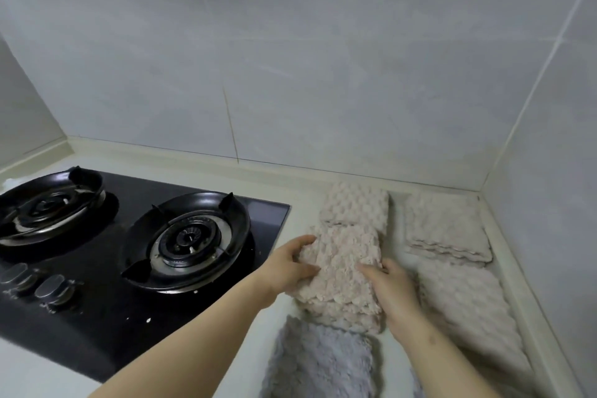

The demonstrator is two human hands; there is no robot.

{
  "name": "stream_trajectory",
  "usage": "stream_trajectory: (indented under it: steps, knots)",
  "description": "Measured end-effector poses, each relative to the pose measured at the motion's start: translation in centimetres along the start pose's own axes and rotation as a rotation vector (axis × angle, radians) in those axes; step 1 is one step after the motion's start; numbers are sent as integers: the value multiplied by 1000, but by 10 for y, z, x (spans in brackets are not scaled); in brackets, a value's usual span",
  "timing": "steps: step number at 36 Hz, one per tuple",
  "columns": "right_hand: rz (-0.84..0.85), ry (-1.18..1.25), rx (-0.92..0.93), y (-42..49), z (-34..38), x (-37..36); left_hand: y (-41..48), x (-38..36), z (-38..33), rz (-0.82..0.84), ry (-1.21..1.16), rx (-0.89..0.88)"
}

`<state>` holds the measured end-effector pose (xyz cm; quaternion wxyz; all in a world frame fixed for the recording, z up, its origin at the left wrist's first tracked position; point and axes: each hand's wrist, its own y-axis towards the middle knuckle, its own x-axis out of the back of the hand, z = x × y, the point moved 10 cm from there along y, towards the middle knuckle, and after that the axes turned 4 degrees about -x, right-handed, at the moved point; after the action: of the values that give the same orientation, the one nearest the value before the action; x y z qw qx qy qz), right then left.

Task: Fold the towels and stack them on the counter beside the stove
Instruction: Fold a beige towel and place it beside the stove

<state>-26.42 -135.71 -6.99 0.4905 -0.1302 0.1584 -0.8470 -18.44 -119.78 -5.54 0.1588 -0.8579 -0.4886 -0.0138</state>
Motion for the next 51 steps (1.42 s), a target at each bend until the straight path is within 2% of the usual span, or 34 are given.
stream_trajectory:
  steps: [6, 28, 38, 51]
  knots:
    - [-28, -108, 28, -3, 2, 4, 5, -6, 7, 35, 49, 16]
    - [-99, -172, -16, -3, -4, 19, 13, -21, 8, 45, 168, -16]
    - [-68, -275, 7, -7, -2, 18, 14, -21, 7, 48, 232, -23]
    - [-81, -198, 29, 1, -3, 20, 13, -22, -7, 25, 220, -49]
